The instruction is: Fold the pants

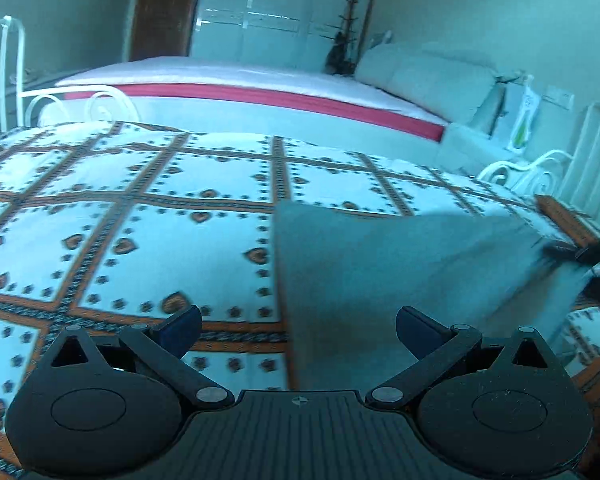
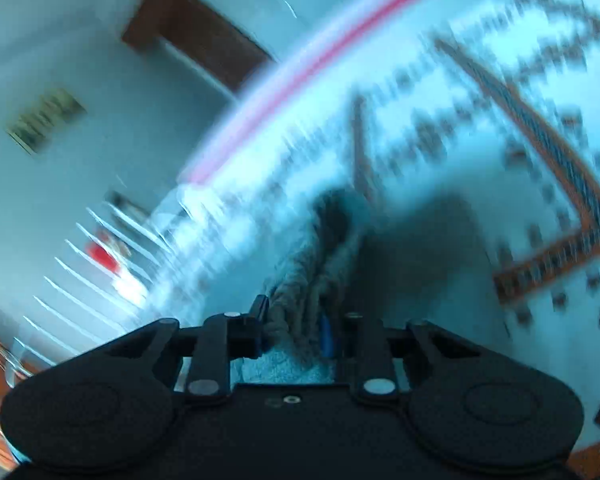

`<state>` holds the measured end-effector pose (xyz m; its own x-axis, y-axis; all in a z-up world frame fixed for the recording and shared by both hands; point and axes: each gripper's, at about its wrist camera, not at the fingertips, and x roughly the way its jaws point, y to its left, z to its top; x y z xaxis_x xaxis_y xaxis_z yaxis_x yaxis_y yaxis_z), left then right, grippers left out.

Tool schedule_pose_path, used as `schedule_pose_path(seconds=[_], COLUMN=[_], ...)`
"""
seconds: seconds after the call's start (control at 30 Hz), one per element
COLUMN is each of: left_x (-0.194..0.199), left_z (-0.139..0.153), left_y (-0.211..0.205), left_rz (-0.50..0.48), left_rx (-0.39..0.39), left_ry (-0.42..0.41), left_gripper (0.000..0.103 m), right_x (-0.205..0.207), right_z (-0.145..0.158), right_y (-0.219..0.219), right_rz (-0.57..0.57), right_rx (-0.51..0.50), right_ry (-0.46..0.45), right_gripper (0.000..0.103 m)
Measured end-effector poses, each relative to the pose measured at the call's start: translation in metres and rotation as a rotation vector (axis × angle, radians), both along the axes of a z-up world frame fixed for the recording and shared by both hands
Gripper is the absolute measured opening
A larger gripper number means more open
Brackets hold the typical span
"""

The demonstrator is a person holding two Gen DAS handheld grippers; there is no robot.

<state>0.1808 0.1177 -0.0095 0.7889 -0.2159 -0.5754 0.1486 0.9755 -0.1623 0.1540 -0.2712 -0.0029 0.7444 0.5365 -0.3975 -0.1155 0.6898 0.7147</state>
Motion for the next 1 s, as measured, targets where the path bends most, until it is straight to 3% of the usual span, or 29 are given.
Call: schedule_pose_path(seconds=[0.07,0.13,0.2,0.27,0.47,0.6,0.77,1.0], left_x=[-0.003,-0.006,-0.011,-0.02,-0.06,-0.083,-0.076,-0.06], left_z=[-0.002,-0.004,-0.006,-0.006,-0.002,-0.006,-0.022,-0.033], left_y=[0.004,0.005,0.001,-0.005,-0.016,-0.023,-0.027,-0.037], left_rz=[0.019,0.016,0.002,-0.004,-0.007,-0.022,-0.008,0.029], left_rx=[0.009,0.024,0.046,0.064,0.045,0.078,0.12,0.117], left_ry=[0.002,0.008,0.014,0.013,-0.004,-0.007,0.029,0.029], left_gripper=[0.103,0.103,0.103,0.103,0.103,0.103,0.103,0.103], right_x=[-0.012,-0.004,0.01,0.006,-0.005,-0.007,-0.017,-0.03], right_z=[0.005,-0.017,-0.042,-0.039,-0.031,-0.031,-0.027,-0.032], right_y=[-0.012,-0.028,-0.035,-0.042,-0.037,-0.041,-0.04,-0.042], right_rz=[-0.063,-0.143,-0.11,-0.112,-0.096,-0.096,-0.091,-0.119], right_rx=[-0.038,-0.09,-0.084,-0.021,-0.024,-0.001,-0.006,0.029], right_ry=[-0.048,0.084,0.235,0.205,0.18,0.19,0.182,0.203], right_gripper=[0.016,0.016,0.021,0.025,0.029,0.031,0.035,0.044])
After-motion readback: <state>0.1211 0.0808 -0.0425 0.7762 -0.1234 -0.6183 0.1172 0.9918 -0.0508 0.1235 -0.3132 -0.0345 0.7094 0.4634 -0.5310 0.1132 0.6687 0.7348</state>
